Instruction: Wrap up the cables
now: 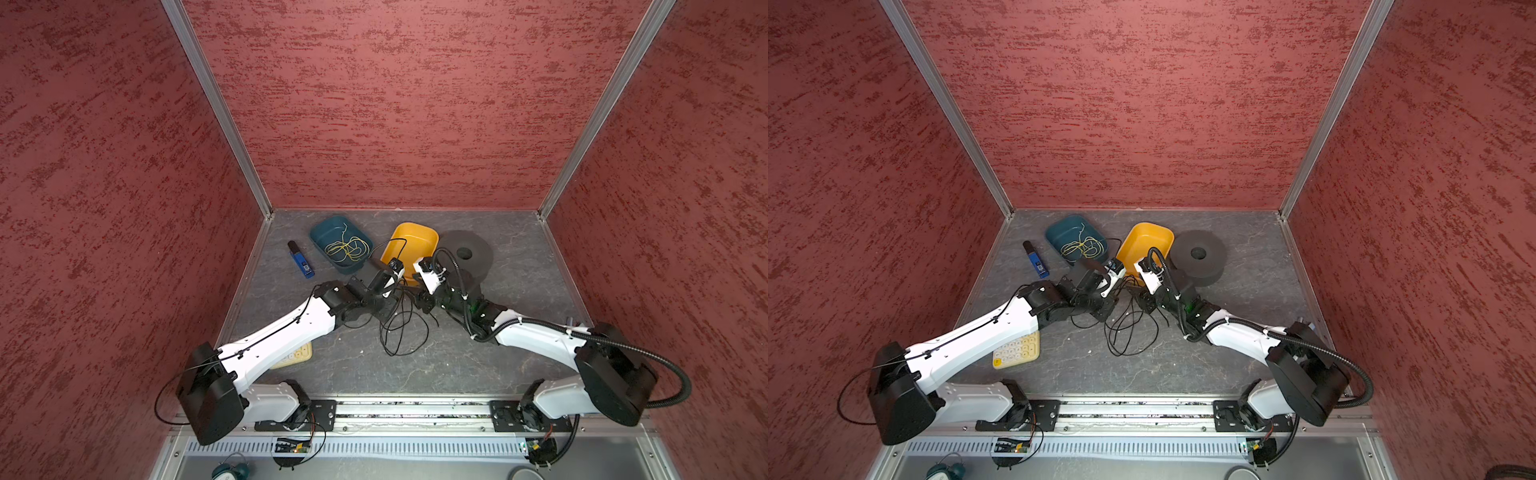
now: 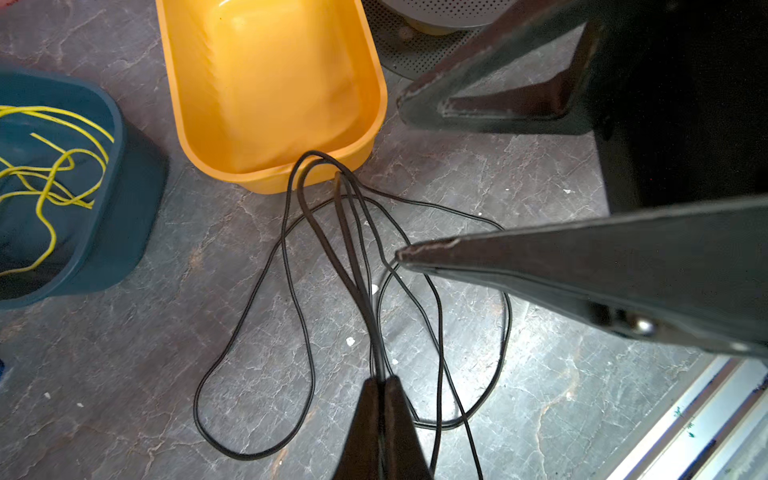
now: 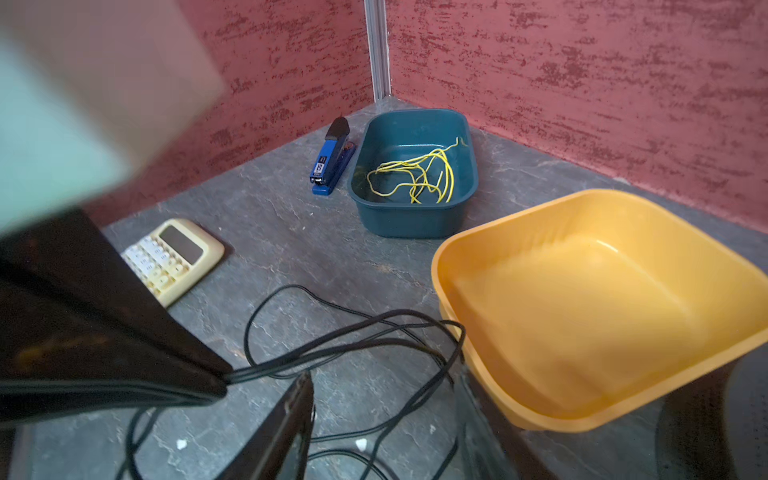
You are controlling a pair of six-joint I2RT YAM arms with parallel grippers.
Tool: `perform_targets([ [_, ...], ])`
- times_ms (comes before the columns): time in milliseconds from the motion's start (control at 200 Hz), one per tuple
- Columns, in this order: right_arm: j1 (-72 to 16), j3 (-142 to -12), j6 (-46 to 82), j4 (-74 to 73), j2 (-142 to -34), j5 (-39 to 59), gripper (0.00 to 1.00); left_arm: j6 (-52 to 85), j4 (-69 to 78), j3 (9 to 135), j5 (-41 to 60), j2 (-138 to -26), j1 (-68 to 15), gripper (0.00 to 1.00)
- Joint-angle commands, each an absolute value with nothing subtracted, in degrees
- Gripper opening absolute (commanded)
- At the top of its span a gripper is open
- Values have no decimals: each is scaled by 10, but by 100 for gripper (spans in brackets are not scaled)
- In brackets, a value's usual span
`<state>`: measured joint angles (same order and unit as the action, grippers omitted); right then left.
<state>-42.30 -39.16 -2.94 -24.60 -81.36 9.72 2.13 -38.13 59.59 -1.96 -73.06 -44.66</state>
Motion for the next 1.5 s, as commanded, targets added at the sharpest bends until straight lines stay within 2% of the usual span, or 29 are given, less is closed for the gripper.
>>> perform_targets([
  [0, -423, -393, -139, -276, -811, 98, 54, 30, -382, 605, 15, -707, -442, 2],
  [190, -427, -403, -176, -272, -822, 91, 52, 41, -390, 608, 55, -698, -422, 2],
  [476, -436, -459, -212, -240, -873, 90, 42, 39, -397, 614, 67, -697, -417, 2],
  [797, -443, -469, -225, -226, -872, 95, 9, 59, -404, 612, 96, -695, -378, 2],
  [977, -447, -460, -221, -225, -864, 93, 1, 66, -386, 605, 115, -681, -369, 2],
  [1052, -449, -456, -221, -230, -866, 80, 4, 64, -387, 604, 113, -679, -371, 2],
  [1112, -449, -454, -220, -233, -870, 63, 23, 65, -391, 605, 111, -678, -372, 2],
  [1207, -449, -444, -213, -251, -873, 38, 34, 62, -400, 607, 107, -675, -373, 2],
  [1493, -448, -428, -213, -300, -869, 4, 33, 55, -424, 616, 92, -673, -381, 3],
])
